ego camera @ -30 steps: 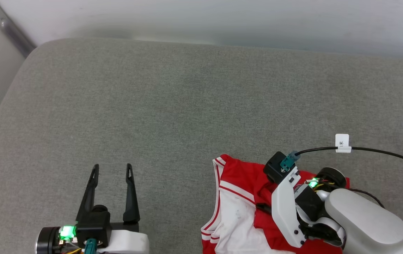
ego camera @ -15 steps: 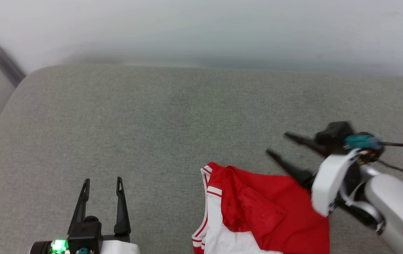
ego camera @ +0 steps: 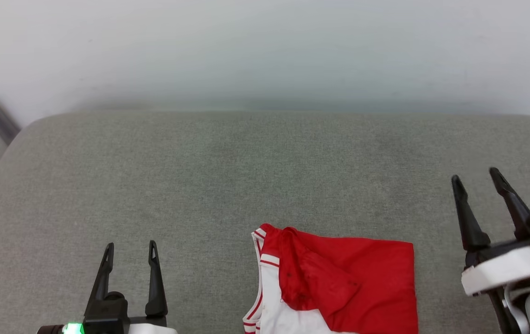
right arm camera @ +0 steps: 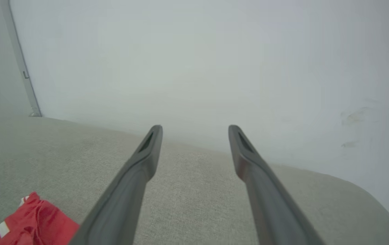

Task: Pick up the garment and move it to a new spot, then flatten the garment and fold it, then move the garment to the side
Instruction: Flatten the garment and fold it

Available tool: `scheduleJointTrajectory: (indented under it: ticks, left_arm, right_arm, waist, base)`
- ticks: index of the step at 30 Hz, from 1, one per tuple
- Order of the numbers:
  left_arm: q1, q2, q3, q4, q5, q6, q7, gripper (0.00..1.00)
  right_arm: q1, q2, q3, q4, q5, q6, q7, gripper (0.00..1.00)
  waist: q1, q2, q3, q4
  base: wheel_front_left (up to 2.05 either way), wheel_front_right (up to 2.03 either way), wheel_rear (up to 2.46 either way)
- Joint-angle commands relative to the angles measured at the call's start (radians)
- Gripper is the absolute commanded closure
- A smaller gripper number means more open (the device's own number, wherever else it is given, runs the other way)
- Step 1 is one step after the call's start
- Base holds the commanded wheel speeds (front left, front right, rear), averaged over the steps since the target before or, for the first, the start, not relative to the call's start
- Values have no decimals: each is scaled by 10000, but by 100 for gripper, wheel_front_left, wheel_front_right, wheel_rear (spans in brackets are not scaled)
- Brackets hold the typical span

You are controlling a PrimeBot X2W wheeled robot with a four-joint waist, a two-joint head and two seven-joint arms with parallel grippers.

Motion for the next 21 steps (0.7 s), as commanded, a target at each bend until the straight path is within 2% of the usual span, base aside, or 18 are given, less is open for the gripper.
scheduleJointTrajectory:
  ticks: [1,6,10,21]
  left_arm:
    - [149,-4,7,-33,4,-57,-20,0]
    - [168,-27,-14,-12,-31,-260,-20,0]
    - [236,-49,12,50,-71,-395,-20,0]
    - [362,-129,209,197,-116,-590,-20,0]
  right_arm:
    - [410,343,-366,-428,-286,-5,-30,0]
    - [1912,1516,-1407,-1682,-988,-6,-32,0]
    - [2830,2074,-1778,-2245,-1199,-5,-32,0]
    - [3703,2514,-1819,-2477,-1261,-5,-34,0]
  waist:
    - [0,-1,-52,-26]
    - [0,-1,-157,-82]
    - [0,-1,-218,-124]
    - [0,-1,-286,-231]
  base:
    - [0,0,0]
    - [0,0,0]
    - [0,0,0]
    - [0,0,0]
